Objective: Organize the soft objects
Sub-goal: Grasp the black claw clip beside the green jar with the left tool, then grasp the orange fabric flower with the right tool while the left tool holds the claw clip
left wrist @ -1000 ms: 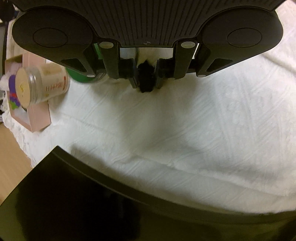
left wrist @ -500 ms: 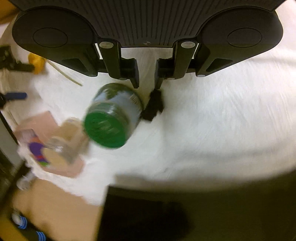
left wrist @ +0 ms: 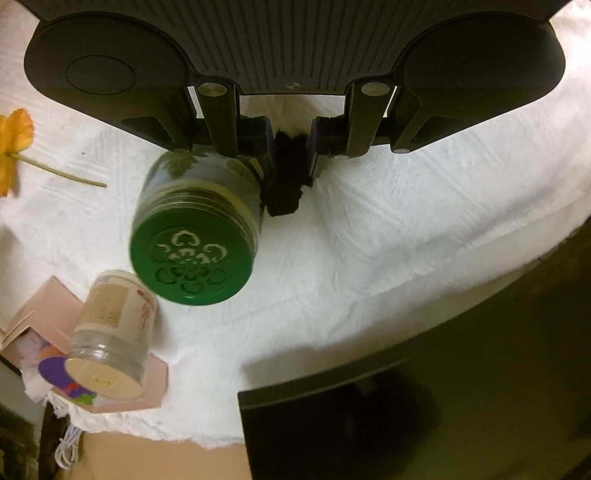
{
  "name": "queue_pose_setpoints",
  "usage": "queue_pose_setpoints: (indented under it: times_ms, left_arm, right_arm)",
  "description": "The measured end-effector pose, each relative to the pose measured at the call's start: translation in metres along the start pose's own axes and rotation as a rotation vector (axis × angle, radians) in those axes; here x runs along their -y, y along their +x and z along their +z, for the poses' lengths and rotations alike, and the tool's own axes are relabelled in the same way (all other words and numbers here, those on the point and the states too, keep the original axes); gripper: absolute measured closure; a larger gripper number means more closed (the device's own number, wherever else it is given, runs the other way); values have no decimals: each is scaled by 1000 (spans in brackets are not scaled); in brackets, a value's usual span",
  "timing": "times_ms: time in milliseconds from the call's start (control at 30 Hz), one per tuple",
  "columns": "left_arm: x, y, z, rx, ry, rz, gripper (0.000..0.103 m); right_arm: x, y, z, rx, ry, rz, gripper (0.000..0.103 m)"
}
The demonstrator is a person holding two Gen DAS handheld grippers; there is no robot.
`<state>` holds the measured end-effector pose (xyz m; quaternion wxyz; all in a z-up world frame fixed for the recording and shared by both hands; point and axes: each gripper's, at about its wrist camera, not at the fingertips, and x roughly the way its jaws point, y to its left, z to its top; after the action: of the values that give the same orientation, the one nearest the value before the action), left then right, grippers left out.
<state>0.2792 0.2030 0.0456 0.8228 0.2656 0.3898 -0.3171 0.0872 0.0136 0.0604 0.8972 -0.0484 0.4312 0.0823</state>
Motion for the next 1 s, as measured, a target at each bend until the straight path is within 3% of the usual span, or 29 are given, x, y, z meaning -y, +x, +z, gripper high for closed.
queue_pose_setpoints:
  times_ms: [400, 467, 533, 700, 1000]
  left_arm:
    - [-1, 11, 0, 58, 20, -21, 75]
    - [1, 11, -3, 72, 20, -9, 74]
    - [-1, 10, -3, 77, -18, -9, 75]
    - [-9, -10, -10, 111, -87, 32, 83]
    - [-17, -71, -13, 204, -166, 146, 87]
  right_arm:
    - [-13, 22, -12, -47, -50, 18, 33]
    - [-14, 24, -12, -48, -51, 27, 43]
    - [-15, 23, -10, -51, -57, 49, 76]
    - [-11, 10, 2, -39, -65, 80, 97]
    - [19, -33, 39, 92, -37, 120, 98]
